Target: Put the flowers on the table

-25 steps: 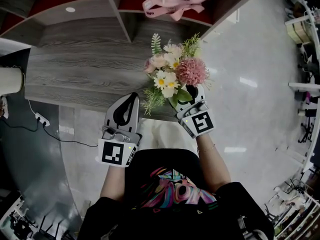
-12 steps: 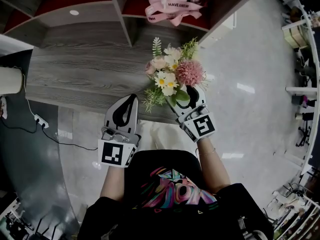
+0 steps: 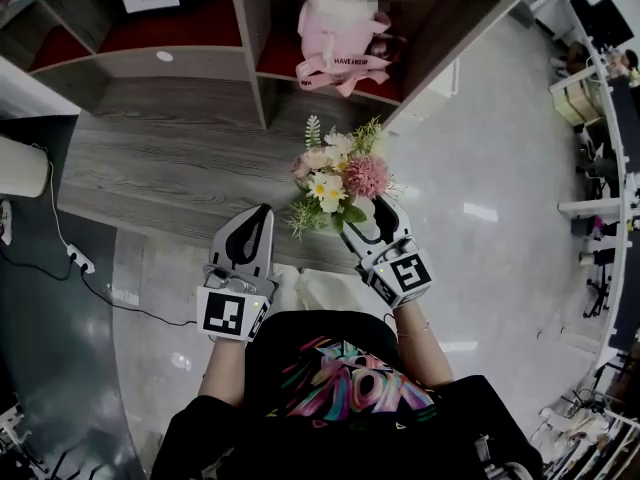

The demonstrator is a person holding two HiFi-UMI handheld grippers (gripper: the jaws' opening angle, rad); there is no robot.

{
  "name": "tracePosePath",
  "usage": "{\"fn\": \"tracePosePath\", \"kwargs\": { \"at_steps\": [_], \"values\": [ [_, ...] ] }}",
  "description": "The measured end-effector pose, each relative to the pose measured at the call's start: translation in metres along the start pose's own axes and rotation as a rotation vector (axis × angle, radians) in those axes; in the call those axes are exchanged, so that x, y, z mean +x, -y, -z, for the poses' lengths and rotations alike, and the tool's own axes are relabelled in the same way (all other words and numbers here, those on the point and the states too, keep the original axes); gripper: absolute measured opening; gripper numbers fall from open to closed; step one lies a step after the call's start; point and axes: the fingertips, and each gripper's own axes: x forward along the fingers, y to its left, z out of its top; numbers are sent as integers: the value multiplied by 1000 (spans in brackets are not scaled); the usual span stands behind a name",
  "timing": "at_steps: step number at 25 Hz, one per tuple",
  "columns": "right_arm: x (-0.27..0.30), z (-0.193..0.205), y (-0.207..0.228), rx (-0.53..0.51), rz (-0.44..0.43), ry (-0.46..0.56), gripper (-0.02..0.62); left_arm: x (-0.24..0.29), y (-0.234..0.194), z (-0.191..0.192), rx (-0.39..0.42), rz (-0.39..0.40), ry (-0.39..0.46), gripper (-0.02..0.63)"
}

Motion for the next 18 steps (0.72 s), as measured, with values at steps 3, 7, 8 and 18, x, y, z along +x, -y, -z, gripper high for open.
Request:
{"fn": "tracePosePath", "kwargs": {
  "at_steps": [3,7,8,18],
  "values": [
    [-6,-11,-1,-5,1,-9,319,-2,2,-10,15,7,13,26],
    [-19,-24,-1,-10,0,-29,318,-5,4,-25,14,13,41,26],
    [-22,-29,-2,-13,-8,-25,315,-5,5,-29,10,18,49,26],
    [-54,-80,-22,-47,-39,30,240,-21,24,-64,14,74,98,26]
  ]
}}
